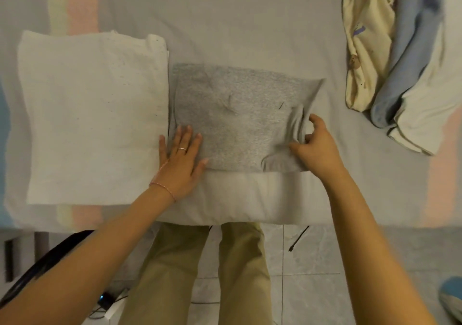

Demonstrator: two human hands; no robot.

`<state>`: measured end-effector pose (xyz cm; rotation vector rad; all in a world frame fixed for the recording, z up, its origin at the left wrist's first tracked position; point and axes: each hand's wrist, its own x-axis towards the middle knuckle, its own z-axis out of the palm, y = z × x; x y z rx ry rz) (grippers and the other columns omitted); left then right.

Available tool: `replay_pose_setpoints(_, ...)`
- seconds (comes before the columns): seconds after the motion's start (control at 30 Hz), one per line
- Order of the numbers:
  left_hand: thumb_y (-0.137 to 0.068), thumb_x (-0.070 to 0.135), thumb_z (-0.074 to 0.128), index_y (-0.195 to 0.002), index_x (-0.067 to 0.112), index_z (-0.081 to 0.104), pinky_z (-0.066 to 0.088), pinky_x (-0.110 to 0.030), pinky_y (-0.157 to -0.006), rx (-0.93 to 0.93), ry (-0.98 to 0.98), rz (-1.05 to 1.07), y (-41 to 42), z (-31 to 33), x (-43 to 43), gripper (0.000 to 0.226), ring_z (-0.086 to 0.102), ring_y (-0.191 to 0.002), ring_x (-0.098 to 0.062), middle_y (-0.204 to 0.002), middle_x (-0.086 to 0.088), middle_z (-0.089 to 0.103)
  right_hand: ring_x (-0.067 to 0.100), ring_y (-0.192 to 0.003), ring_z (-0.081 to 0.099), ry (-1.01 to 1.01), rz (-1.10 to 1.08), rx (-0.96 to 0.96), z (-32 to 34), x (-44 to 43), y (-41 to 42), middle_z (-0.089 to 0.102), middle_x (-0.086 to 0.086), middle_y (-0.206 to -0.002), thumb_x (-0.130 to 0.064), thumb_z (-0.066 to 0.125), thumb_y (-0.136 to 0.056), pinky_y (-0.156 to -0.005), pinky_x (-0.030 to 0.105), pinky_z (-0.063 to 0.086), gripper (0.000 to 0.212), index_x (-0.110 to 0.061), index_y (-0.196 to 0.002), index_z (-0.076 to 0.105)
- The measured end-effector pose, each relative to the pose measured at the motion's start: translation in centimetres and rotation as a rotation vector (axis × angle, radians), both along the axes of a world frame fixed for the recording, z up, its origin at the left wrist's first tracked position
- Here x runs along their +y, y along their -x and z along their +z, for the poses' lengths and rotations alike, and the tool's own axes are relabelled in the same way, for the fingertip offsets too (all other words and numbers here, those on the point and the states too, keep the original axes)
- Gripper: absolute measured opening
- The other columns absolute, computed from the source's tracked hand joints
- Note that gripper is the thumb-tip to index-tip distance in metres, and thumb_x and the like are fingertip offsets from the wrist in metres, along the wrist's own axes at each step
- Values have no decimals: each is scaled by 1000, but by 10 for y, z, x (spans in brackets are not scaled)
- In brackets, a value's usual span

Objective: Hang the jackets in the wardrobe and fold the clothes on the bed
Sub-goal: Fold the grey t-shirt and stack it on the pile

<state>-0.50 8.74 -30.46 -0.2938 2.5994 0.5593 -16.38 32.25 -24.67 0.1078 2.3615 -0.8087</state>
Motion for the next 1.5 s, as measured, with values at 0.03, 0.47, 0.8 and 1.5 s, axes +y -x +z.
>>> replay_pose_setpoints(0.03, -90, 53, 11, -148, 22, 16, -11, -31, -116, 75, -173, 121, 4, 7, 0, 66, -4, -142, -11, -154, 5, 4, 20, -70, 58, 19, 10, 34, 7, -19, -2, 61, 2, -75, -11, 60, -83, -58, 27, 41, 73, -16, -147, 24)
replay_pose_setpoints(0.47, -85, 21, 67, -114, 2, 58, 46, -23, -81, 68, -669, 952, 29, 3, -10, 36, 59, -97, -18, -108, -7, 63, 8, -77, 54, 354, -188, 153, -34, -122, -85, 55, 2, -94, -16, 49, -94, -76, 20, 47, 38, -12, -132, 45)
replay_pose_setpoints(0.8, -88, 22, 64, -121, 12, 54, 37, -9, -77, 297, -462, 959, 0, 6, -7, 36, 53, -97, -8, -107, 8, 55, 19, -102, 52, 125, -172, 311, -45, -74, -62, 53, 4, -111, -8, 55, -89, -94, 31, 42, 33, -6, -122, 51)
replay_pose_setpoints(1.5, -92, 18, 56, -105, 18, 60, 50, -28, -78, 367, -212, 1168, -14, 10, 1, 13, 57, -84, -9, -95, 8, 60, 16, -116, 48, 55, 520, 410, -66, -226, 50, 58, -6, -114, -29, 64, -85, -109, 42, 18, 19, -26, -104, 65)
